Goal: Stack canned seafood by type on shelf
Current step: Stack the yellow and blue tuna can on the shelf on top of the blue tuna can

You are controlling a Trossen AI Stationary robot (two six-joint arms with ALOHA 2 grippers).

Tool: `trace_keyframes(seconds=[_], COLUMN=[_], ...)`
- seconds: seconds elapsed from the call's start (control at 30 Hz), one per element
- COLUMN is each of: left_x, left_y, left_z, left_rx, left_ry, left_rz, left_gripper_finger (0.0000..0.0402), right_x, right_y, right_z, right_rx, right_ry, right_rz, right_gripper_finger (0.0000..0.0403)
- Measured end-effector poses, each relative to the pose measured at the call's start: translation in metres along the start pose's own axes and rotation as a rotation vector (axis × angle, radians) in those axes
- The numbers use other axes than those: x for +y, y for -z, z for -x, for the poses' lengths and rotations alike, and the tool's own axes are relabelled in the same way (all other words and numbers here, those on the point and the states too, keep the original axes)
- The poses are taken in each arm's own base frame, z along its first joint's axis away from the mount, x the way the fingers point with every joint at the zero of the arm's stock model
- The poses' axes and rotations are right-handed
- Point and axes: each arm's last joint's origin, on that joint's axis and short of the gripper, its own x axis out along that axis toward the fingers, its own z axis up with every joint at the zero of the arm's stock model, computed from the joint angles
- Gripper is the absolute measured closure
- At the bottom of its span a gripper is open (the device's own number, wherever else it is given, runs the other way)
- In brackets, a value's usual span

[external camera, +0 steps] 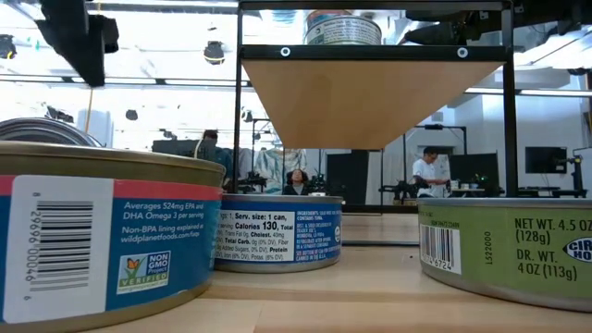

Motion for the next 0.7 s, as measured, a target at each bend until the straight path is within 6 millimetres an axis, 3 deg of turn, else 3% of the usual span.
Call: trace_keyframes(seconds=[0.4,0.53,0.7], left_x=[-0.029,-0.027,-0.026], left_y=[-0.006,0.0,0.002], left_z=[-0.058,-0.068,-0.067], left_rx=[0.236,0.333,0.386], left_ry=[-0.315,-0.33,-0.331], left_rz=[-0.065,-0.057,-0.043], left_gripper_finger=[0.0145,0.0145,0.0145], right_x=[0.0,0.0,0.0], right_y=[0.0,0.0,0.0], right_z=[0.0,0.0,0.0], right_rx=[0.002,0.004,0.004], right_ry=[0.0,0.001,0.001], right_rz=[0.001,0.001,0.001], right_gripper_finger=[0.0159,0.0159,0.0159])
